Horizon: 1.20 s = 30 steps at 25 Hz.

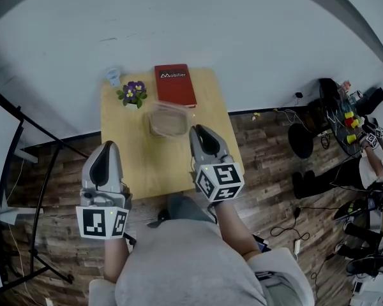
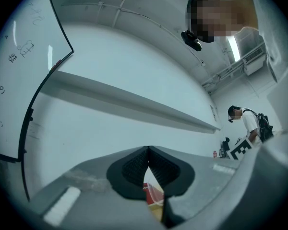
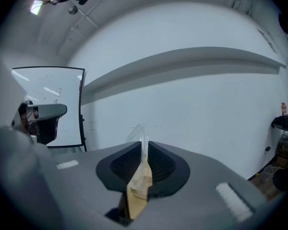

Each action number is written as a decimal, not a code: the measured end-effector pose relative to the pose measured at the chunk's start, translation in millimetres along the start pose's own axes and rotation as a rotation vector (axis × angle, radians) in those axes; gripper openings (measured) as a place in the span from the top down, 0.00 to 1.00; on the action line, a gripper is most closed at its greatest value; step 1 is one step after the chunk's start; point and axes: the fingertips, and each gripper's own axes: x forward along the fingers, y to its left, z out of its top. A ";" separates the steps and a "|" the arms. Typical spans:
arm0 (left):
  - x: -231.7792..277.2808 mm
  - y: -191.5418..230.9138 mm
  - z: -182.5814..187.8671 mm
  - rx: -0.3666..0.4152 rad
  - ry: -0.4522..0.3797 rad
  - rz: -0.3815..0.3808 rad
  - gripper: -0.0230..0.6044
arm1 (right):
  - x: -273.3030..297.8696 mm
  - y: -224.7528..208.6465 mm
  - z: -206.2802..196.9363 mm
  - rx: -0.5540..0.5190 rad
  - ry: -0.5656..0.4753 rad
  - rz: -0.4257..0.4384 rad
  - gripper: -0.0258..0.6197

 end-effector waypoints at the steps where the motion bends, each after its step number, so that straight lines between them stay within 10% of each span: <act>1: -1.4 -0.3 1.2 0.001 -0.003 -0.001 0.96 | -2.0 1.2 2.4 -0.004 -0.008 -0.001 0.90; 30: -24.6 -15.5 25.2 0.044 -0.033 -0.018 0.96 | -53.3 22.3 60.7 -0.147 -0.187 -0.025 0.90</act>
